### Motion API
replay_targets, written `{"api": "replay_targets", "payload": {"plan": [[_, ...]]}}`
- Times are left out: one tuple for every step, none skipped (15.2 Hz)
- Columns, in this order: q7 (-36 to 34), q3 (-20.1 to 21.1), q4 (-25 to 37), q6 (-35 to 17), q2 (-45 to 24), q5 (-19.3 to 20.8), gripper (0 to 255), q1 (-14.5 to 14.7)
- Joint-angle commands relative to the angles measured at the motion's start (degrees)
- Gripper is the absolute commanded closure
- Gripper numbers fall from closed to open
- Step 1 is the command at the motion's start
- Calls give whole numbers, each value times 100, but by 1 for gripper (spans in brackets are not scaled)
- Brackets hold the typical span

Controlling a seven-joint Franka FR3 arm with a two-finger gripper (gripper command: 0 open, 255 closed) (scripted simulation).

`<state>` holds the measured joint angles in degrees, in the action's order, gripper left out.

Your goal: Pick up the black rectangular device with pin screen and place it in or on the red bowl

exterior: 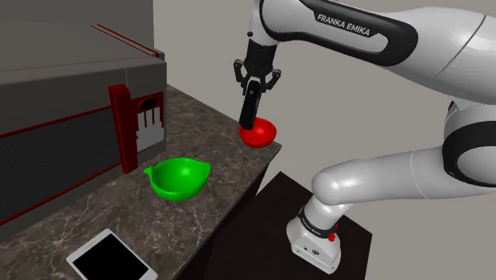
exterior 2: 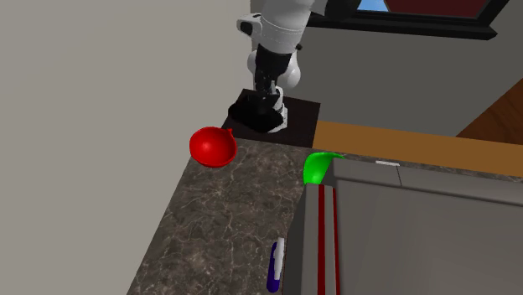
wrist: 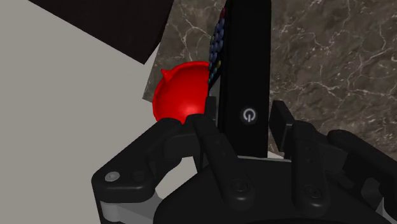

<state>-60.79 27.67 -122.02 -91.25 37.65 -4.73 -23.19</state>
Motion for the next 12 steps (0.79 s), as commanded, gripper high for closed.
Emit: {"api": "replay_targets", "payload": {"plan": [[264,-230,-5,-5,2,115,255,-62],[393,-342,-1,-26,-23,177,255,-103],[522,-451,10,-47,-53,240,255,-145],[650,-558,27,-69,-89,302,255,-190],[776,-662,50,-92,-131,363,255,-236],[901,-766,80,-115,-179,424,255,-281],[1024,-868,116,-139,-233,484,255,-328],[1146,-967,158,-162,-293,543,255,-375],[1268,-1064,207,-186,-357,600,255,-424],[1397,-1167,267,-210,-434,660,255,-475],[1389,-1165,171,-283,-410,654,255,-468],[1382,-1163,76,-355,-388,648,255,-462]]}}
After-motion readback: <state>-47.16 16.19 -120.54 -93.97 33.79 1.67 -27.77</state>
